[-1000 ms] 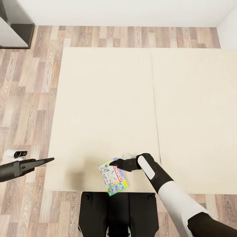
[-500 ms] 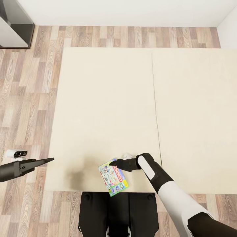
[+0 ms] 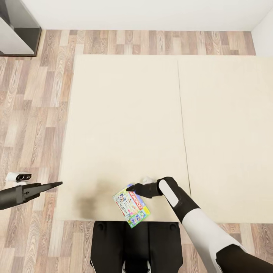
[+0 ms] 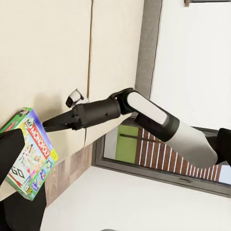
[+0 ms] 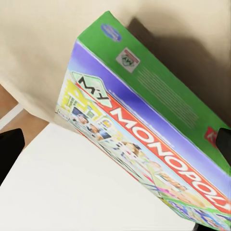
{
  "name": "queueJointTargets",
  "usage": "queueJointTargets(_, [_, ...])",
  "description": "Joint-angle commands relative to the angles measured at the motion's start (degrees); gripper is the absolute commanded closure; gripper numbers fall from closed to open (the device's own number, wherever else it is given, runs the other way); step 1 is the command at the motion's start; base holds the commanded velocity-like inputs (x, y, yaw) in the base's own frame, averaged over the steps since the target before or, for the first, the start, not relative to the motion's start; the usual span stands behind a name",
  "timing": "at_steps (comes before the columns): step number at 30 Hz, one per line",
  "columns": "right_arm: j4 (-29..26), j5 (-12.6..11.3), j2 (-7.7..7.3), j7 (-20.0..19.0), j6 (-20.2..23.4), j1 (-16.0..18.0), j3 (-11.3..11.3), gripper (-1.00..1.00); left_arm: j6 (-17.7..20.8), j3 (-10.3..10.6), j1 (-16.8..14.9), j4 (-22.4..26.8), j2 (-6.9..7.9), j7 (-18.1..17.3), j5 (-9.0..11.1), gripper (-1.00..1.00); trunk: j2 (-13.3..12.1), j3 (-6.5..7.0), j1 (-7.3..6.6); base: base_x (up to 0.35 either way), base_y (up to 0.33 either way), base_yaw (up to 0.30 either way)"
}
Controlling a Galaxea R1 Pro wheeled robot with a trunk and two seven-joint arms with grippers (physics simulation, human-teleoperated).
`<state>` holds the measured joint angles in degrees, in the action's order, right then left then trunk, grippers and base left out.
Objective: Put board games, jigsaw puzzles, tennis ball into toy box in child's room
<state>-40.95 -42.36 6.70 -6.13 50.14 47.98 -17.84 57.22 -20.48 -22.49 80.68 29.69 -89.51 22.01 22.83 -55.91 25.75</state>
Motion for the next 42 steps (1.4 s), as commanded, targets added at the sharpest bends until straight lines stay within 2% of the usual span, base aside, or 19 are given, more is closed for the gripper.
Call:
queueJointTargets(1, [0.8, 0.6, -0.08, -0.5, 0.2, 0.1, 0.0, -1.00, 0.6, 0.0, 0.0, 0.0, 0.02, -0.2, 0.0, -1.00, 0.1, -0.06, 0.03, 0.000, 0.002, 0.000])
queueJointTargets(18, [1.5, 0.6, -0.49, -0.8, 0.3, 0.1, 0.5, -1.00, 0.6, 0.0, 0.0, 0.0, 0.02, -0.2, -0.1, -1.00, 0.1, -0.06, 0.03, 0.000, 0.000, 0.000])
queueJointTargets(24, [-0.7, 0.6, -0.74, -0.9, 0.8, -0.3, 0.6, -1.00, 0.6, 0.0, 0.0, 0.0, 0.02, -0.2, -0.1, -1.00, 0.1, -0.06, 0.03, 0.000, 0.000, 0.000])
queueJointTargets(27, [-3.0, 0.5, -1.45, -0.9, 1.2, -0.5, 0.6, -1.00, 0.6, 0.0, 0.0, 0.0, 0.02, -0.2, -0.1, -1.00, 0.1, -0.06, 0.03, 0.000, 0.000, 0.000])
queueJointTargets(31, [-5.1, 0.2, -3.12, -0.9, 2.8, -0.5, 0.7, -1.00, 0.6, 0.0, 0.0, 0.0, 0.02, -0.2, -0.1, -1.00, 0.1, -0.06, 0.03, 0.000, 0.000, 0.000])
queueJointTargets(37, [-5.9, -0.1, -5.40, -1.0, 4.6, -0.6, 0.8, -1.00, 0.6, 0.0, 0.0, 0.0, 0.02, -0.2, -0.1, -1.00, 0.1, -0.06, 0.03, 0.000, 0.000, 0.000])
queueJointTargets(42, [-6.0, -0.3, -6.65, -1.2, 6.0, -0.6, 0.8, -1.00, 0.6, 0.0, 0.0, 0.0, 0.02, -0.3, 0.0, -1.00, 0.1, -0.06, 0.03, 0.000, 0.000, 0.000])
